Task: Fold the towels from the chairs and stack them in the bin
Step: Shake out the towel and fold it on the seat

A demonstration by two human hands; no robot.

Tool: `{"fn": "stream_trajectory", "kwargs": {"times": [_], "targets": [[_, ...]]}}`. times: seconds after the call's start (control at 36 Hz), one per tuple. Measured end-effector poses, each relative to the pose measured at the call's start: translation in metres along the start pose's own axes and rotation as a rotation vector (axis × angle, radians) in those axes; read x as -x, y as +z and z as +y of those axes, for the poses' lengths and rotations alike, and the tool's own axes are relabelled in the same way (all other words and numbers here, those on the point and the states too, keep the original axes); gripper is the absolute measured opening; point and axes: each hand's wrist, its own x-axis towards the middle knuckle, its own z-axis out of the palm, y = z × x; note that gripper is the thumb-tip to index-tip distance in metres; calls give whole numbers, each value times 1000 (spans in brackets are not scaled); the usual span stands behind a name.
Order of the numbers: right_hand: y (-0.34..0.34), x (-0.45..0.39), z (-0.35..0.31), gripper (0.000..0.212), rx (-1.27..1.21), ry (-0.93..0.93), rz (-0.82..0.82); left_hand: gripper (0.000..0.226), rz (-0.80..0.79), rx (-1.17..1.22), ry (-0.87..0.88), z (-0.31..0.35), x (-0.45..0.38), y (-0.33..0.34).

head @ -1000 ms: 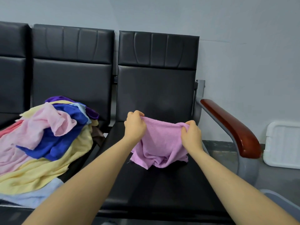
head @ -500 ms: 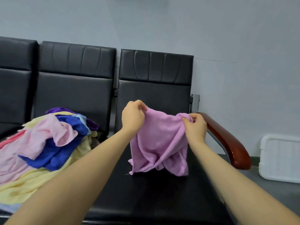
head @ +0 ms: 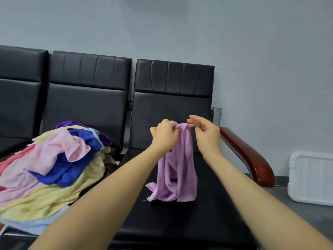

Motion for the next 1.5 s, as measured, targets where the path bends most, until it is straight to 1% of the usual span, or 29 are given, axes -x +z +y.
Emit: {"fn": "stream_trajectory", "kwargs": {"times": [0.06,0.11,0.19,0.28,0.36,0.42,0.5,0.58,0.64,0.69,0.75,0.83,0.89,0.94,1.0,1.03,1.08,1.14,1.22,1.31,1.36,1.42,1.5], "targets": [[-1,-1,-4,42,20,-25,-39,26,-58,84,-41,2,2,-3],[0,1,-4,39,35,-40,-84,28,-104,233,-73,0,3,-5],[1,6,1,34,48,-29,-119,30,-109,384,-108,-4,5,-8],[1,15,11,28,148,-64,-119,27,-114,324,-112,0,5,-14],[2,23,19,28,279,-158,-53,26,-85,229,-129,1,3,-16],[3,27,20,27,362,-229,-50,29,-64,201,-140,-1,1,-17],[5,30,19,25,466,-304,-161,31,-35,170,-166,-3,-2,-18],[9,29,16,41,583,-278,-301,33,-28,145,-178,-3,-3,-18],[12,29,15,45,659,-264,-309,37,-26,141,-183,-2,-3,-19],[14,29,15,37,698,-301,-248,34,-33,151,-186,-1,-2,-19],[15,29,16,28,681,-334,-181,31,-42,138,-187,-1,-1,-20],[16,28,19,13,679,-426,-101,35,-36,109,-184,-3,-1,-19],[15,26,20,10,673,-441,-72,37,-18,79,-182,-3,-1,-18],[12,24,20,12,584,-379,-74,36,12,71,-178,-6,-2,-17],[7,21,16,16,382,-212,-56,32,58,37,-151,-9,-3,-19],[5,19,15,17,290,-128,-25,31,81,11,-139,-11,-3,-21],[-1,15,12,18,183,-26,74,30,121,-12,-155,-16,-5,-25],[-6,9,10,20,139,17,177,27,140,-18,-196,-22,-8,-29],[-11,2,5,20,143,46,280,38,148,-25,-221,-28,-11,-36],[-17,-4,1,18,140,62,341,44,198,-1,-187,-30,-11,-44],[-21,-8,-1,18,126,77,375,45,250,74,-201,-29,-13,-49],[-25,-13,-4,21,101,106,403,46,289,188,-256,-27,-17,-53],[-29,-18,-10,29,30,151,416,42,324,339,-315,-21,-22,-58]]}}
